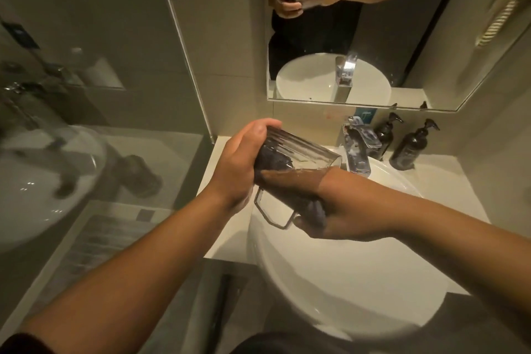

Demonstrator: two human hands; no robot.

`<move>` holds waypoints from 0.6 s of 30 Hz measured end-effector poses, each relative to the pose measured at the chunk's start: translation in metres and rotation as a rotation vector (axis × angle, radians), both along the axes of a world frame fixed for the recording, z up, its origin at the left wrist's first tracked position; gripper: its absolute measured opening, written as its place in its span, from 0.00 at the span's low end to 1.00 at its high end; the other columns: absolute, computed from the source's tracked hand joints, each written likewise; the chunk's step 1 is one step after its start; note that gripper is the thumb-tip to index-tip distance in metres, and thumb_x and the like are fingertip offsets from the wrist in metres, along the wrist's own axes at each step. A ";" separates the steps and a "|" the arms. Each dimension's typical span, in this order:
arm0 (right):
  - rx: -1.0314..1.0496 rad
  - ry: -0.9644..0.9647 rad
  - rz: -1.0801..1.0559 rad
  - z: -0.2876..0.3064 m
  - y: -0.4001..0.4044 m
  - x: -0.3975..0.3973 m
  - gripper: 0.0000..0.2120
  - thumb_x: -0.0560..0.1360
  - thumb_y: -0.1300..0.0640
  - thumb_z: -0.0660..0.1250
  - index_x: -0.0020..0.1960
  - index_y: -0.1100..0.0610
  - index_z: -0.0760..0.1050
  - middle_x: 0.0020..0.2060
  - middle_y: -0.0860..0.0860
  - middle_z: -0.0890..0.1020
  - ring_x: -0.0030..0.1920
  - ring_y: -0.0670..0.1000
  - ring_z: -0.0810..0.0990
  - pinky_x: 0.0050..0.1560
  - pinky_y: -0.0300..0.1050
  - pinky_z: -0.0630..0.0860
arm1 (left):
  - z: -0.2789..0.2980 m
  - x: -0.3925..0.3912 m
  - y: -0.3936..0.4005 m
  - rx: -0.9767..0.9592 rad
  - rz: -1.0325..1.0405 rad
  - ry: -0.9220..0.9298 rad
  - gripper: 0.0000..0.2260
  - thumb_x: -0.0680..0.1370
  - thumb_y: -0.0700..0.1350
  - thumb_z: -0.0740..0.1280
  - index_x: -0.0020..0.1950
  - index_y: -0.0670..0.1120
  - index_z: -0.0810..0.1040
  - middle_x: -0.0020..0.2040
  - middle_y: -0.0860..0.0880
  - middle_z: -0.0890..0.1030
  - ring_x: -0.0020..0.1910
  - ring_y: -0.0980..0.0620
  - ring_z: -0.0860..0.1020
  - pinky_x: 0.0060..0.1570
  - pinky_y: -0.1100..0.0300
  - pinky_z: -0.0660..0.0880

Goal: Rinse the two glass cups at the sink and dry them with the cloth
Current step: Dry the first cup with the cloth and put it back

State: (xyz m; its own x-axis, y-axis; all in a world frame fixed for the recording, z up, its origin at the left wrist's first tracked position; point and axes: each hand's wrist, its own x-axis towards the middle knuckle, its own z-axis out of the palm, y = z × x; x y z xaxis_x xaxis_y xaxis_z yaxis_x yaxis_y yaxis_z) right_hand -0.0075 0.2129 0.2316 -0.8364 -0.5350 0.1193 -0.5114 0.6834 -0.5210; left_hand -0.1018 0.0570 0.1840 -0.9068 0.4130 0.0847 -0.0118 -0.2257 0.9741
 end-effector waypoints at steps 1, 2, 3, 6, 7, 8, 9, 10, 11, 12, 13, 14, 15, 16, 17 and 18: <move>-0.052 -0.080 -0.018 -0.002 0.003 0.001 0.33 0.72 0.59 0.68 0.74 0.44 0.63 0.65 0.47 0.77 0.59 0.49 0.77 0.59 0.41 0.73 | 0.001 0.001 0.000 0.004 -0.006 0.030 0.13 0.76 0.56 0.62 0.52 0.53 0.84 0.53 0.42 0.81 0.53 0.41 0.79 0.59 0.40 0.76; -0.098 -0.085 -0.037 -0.002 0.005 0.001 0.33 0.73 0.57 0.69 0.73 0.40 0.62 0.67 0.44 0.75 0.62 0.45 0.75 0.62 0.37 0.71 | 0.002 0.003 0.000 0.001 -0.013 0.061 0.15 0.75 0.58 0.62 0.53 0.54 0.83 0.53 0.42 0.81 0.54 0.40 0.79 0.61 0.37 0.75; -0.156 -0.126 -0.077 -0.001 0.006 0.002 0.33 0.72 0.55 0.70 0.71 0.37 0.62 0.67 0.41 0.74 0.62 0.41 0.74 0.61 0.34 0.70 | 0.003 0.003 0.000 -0.009 -0.017 0.098 0.16 0.75 0.59 0.61 0.54 0.55 0.82 0.54 0.41 0.81 0.55 0.38 0.80 0.62 0.35 0.75; -0.601 -0.348 -0.157 0.000 0.001 0.006 0.29 0.71 0.58 0.70 0.65 0.34 0.70 0.55 0.41 0.80 0.42 0.44 0.80 0.40 0.38 0.77 | 0.005 0.003 -0.002 -0.020 0.012 0.212 0.18 0.76 0.59 0.58 0.59 0.52 0.79 0.57 0.38 0.81 0.58 0.33 0.79 0.60 0.31 0.75; -0.773 -0.445 -0.141 0.000 -0.002 0.006 0.28 0.71 0.62 0.69 0.65 0.38 0.73 0.50 0.42 0.82 0.36 0.45 0.79 0.33 0.39 0.76 | 0.004 0.002 -0.003 -0.013 0.026 0.251 0.18 0.77 0.58 0.58 0.60 0.52 0.78 0.57 0.38 0.81 0.58 0.34 0.80 0.59 0.32 0.76; -0.948 -0.535 -0.088 0.001 -0.005 0.006 0.26 0.71 0.66 0.67 0.65 0.45 0.74 0.47 0.44 0.83 0.34 0.45 0.79 0.31 0.38 0.76 | 0.004 0.002 -0.004 0.002 0.039 0.289 0.17 0.77 0.57 0.58 0.60 0.52 0.77 0.57 0.40 0.81 0.57 0.36 0.80 0.58 0.34 0.78; -1.129 -0.628 -0.006 0.001 -0.008 0.006 0.25 0.72 0.70 0.64 0.66 0.54 0.72 0.46 0.47 0.84 0.35 0.45 0.81 0.32 0.37 0.77 | 0.004 0.002 -0.006 0.023 0.043 0.330 0.17 0.78 0.58 0.59 0.61 0.52 0.77 0.57 0.43 0.81 0.57 0.39 0.81 0.56 0.37 0.79; -1.299 -0.715 0.055 0.001 -0.010 0.005 0.24 0.72 0.73 0.61 0.66 0.61 0.70 0.47 0.51 0.84 0.39 0.48 0.84 0.35 0.37 0.79 | 0.005 0.002 -0.007 0.040 0.046 0.378 0.18 0.78 0.59 0.61 0.62 0.52 0.76 0.57 0.46 0.81 0.56 0.41 0.81 0.55 0.41 0.80; -1.424 -0.780 0.075 0.002 -0.010 0.003 0.24 0.70 0.75 0.60 0.65 0.65 0.70 0.49 0.56 0.84 0.44 0.52 0.84 0.39 0.39 0.80 | 0.006 0.001 -0.008 0.048 0.051 0.432 0.20 0.78 0.62 0.62 0.63 0.52 0.75 0.57 0.47 0.81 0.57 0.43 0.81 0.55 0.45 0.80; -1.463 -0.796 0.042 0.005 -0.008 -0.001 0.24 0.69 0.74 0.60 0.65 0.65 0.72 0.50 0.58 0.83 0.47 0.55 0.84 0.42 0.43 0.81 | 0.008 -0.002 -0.007 0.048 0.046 0.477 0.21 0.78 0.64 0.62 0.63 0.52 0.74 0.58 0.48 0.80 0.57 0.44 0.80 0.55 0.47 0.80; -1.429 -0.758 -0.015 0.008 -0.004 -0.005 0.24 0.68 0.73 0.62 0.64 0.63 0.74 0.50 0.58 0.83 0.47 0.56 0.83 0.43 0.47 0.79 | 0.009 -0.006 -0.006 0.038 0.029 0.503 0.19 0.78 0.62 0.61 0.64 0.53 0.74 0.59 0.48 0.79 0.58 0.44 0.80 0.56 0.46 0.79; -1.315 -0.679 -0.074 0.012 0.003 -0.007 0.25 0.68 0.71 0.64 0.64 0.61 0.75 0.50 0.56 0.83 0.46 0.53 0.83 0.43 0.46 0.78 | 0.011 -0.011 -0.005 0.017 0.001 0.504 0.17 0.78 0.59 0.60 0.64 0.53 0.73 0.60 0.47 0.78 0.59 0.44 0.79 0.57 0.44 0.79; -1.117 -0.549 -0.109 0.016 0.012 -0.010 0.25 0.69 0.68 0.65 0.66 0.58 0.74 0.50 0.53 0.83 0.44 0.48 0.83 0.39 0.42 0.78 | 0.013 -0.016 -0.003 -0.009 -0.039 0.470 0.17 0.77 0.57 0.60 0.65 0.54 0.72 0.62 0.46 0.77 0.60 0.44 0.78 0.58 0.42 0.78; -0.819 -0.377 -0.135 0.021 0.019 -0.012 0.27 0.70 0.65 0.66 0.68 0.54 0.72 0.51 0.50 0.82 0.42 0.45 0.82 0.37 0.37 0.78 | 0.016 -0.020 -0.004 -0.029 -0.091 0.383 0.18 0.77 0.58 0.59 0.66 0.56 0.72 0.64 0.45 0.77 0.62 0.44 0.78 0.58 0.40 0.78; -0.454 -0.182 -0.159 0.025 0.025 -0.015 0.29 0.70 0.60 0.67 0.70 0.47 0.69 0.53 0.49 0.80 0.44 0.44 0.81 0.37 0.37 0.78 | 0.019 -0.024 -0.005 -0.047 -0.166 0.248 0.19 0.76 0.61 0.59 0.66 0.59 0.72 0.66 0.45 0.76 0.63 0.45 0.78 0.57 0.40 0.79; -0.100 -0.031 -0.159 0.026 0.027 -0.018 0.30 0.71 0.57 0.66 0.71 0.43 0.66 0.55 0.49 0.79 0.46 0.45 0.80 0.42 0.40 0.79 | 0.021 -0.028 -0.005 -0.070 -0.253 0.089 0.21 0.76 0.66 0.58 0.66 0.62 0.73 0.68 0.46 0.77 0.65 0.44 0.78 0.54 0.40 0.80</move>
